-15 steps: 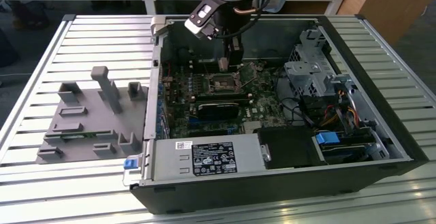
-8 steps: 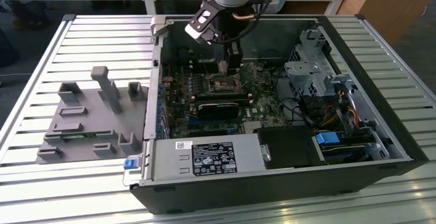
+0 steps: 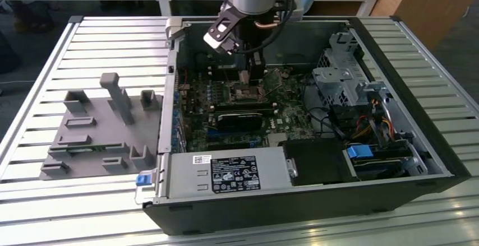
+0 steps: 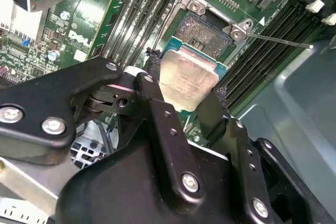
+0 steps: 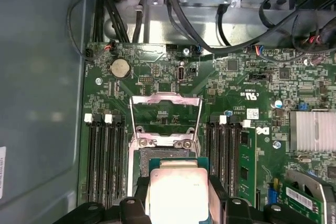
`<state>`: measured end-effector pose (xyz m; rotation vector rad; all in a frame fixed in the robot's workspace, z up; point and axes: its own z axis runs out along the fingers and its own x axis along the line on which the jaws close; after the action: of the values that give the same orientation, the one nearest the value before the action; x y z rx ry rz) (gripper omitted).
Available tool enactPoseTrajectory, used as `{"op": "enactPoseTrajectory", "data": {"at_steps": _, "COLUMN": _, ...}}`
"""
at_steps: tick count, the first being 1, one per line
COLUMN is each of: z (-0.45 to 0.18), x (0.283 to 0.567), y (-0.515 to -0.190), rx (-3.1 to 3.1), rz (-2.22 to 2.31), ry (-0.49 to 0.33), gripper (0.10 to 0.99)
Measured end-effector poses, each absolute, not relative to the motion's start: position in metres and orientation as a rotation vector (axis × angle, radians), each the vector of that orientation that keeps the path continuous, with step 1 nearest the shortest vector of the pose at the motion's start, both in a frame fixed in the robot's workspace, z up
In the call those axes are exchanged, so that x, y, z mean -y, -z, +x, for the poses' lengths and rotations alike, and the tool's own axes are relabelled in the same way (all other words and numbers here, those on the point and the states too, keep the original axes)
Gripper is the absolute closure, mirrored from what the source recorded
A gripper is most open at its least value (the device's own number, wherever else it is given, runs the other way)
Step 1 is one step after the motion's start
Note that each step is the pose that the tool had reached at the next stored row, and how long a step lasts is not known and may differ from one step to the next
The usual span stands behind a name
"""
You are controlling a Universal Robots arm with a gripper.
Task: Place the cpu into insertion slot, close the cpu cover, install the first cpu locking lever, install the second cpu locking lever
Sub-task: 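Place the cpu into insertion slot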
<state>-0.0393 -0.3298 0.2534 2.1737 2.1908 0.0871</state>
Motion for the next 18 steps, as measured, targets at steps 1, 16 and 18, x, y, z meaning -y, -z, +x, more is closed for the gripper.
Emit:
{"op": "enactPoseTrajectory", "data": {"at_steps": 1, "z": -0.039, "x": 0.33, "y": -0.253, "rx": -2.191, "rz": 2.174, "ry": -0.087, "gripper": 0.557}}
{"op": "enactPoseTrajectory", "data": {"at_steps": 16, "z": -0.04, "x": 0.326, "y": -0.231, "rx": -2.181, "rz": 2.181, "ry": -0.084, "gripper": 0.557}}
{"op": "enactPoseTrajectory", "data": {"at_steps": 18, "z": -0.041, "x": 0.326, "y": -0.229, "rx": -2.177, "rz": 2.184, "ry": -0.084, "gripper": 0.557}}
